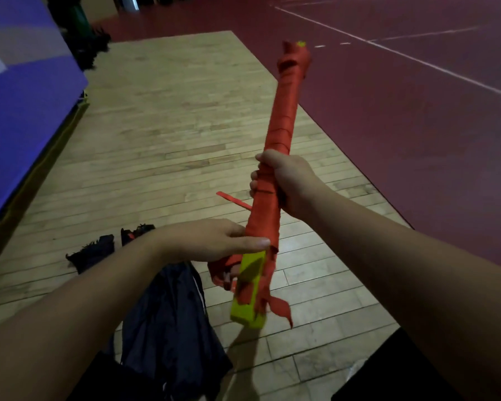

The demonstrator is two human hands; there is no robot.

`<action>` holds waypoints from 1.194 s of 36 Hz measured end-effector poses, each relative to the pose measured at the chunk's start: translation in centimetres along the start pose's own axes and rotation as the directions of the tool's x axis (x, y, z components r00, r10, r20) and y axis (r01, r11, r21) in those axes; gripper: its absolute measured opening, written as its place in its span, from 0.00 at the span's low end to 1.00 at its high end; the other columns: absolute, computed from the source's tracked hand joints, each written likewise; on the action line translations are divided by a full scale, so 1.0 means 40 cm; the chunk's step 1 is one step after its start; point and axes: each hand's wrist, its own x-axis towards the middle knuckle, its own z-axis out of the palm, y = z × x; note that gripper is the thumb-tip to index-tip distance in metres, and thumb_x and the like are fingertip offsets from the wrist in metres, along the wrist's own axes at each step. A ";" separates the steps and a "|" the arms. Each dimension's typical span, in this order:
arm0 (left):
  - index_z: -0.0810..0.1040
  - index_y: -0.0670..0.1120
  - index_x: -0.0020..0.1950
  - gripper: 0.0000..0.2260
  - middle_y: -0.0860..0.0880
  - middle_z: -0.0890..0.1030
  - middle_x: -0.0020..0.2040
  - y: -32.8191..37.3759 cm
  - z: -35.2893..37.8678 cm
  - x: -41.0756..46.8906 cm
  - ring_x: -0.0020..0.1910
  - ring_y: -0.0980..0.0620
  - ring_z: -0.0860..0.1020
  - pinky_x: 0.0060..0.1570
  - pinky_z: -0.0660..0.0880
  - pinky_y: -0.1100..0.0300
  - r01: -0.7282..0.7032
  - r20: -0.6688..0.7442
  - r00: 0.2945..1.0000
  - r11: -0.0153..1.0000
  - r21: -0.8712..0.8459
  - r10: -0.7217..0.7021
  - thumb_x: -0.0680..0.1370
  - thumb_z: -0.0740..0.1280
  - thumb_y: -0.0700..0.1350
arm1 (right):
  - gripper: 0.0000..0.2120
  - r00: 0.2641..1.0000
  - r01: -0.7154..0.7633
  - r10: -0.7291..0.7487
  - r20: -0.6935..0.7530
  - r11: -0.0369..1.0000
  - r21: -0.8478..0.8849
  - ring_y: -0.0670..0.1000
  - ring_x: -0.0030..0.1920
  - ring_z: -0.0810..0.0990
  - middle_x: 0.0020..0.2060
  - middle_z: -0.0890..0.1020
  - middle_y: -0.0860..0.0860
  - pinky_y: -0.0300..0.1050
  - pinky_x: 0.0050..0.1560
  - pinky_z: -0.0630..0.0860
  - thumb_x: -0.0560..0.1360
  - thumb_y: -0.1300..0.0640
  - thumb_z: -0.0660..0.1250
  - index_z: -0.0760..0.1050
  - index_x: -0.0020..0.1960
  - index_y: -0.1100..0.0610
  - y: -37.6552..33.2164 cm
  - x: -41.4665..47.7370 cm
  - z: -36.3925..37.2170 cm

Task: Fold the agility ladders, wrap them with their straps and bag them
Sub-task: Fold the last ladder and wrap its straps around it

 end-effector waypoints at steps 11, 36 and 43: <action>0.76 0.44 0.51 0.23 0.53 0.81 0.38 -0.030 -0.008 0.023 0.37 0.56 0.80 0.39 0.76 0.65 -0.228 -0.057 0.972 0.863 -0.451 0.227 0.63 0.74 0.55 | 0.11 0.993 0.073 -0.101 0.060 0.928 0.364 0.55 0.35 0.77 0.37 0.75 0.56 0.50 0.43 0.79 0.78 0.54 0.67 0.69 0.51 0.61 -0.035 -0.013 0.008; 0.77 0.52 0.49 0.08 0.53 0.82 0.43 -0.037 0.078 0.056 0.43 0.54 0.82 0.47 0.79 0.62 -0.065 -0.136 0.988 0.997 0.044 0.071 0.78 0.71 0.55 | 0.13 0.955 0.188 -0.234 -0.183 0.953 -0.238 0.55 0.37 0.81 0.44 0.78 0.59 0.45 0.33 0.81 0.80 0.54 0.65 0.69 0.61 0.59 -0.003 0.006 -0.016; 0.75 0.43 0.51 0.13 0.54 0.82 0.39 -0.019 0.026 0.013 0.41 0.56 0.82 0.43 0.78 0.64 -0.183 0.059 0.966 0.827 -0.532 0.252 0.70 0.71 0.47 | 0.19 0.989 0.071 -0.107 0.098 0.947 0.314 0.53 0.35 0.76 0.38 0.75 0.56 0.46 0.36 0.77 0.74 0.47 0.70 0.70 0.54 0.59 -0.036 -0.021 -0.006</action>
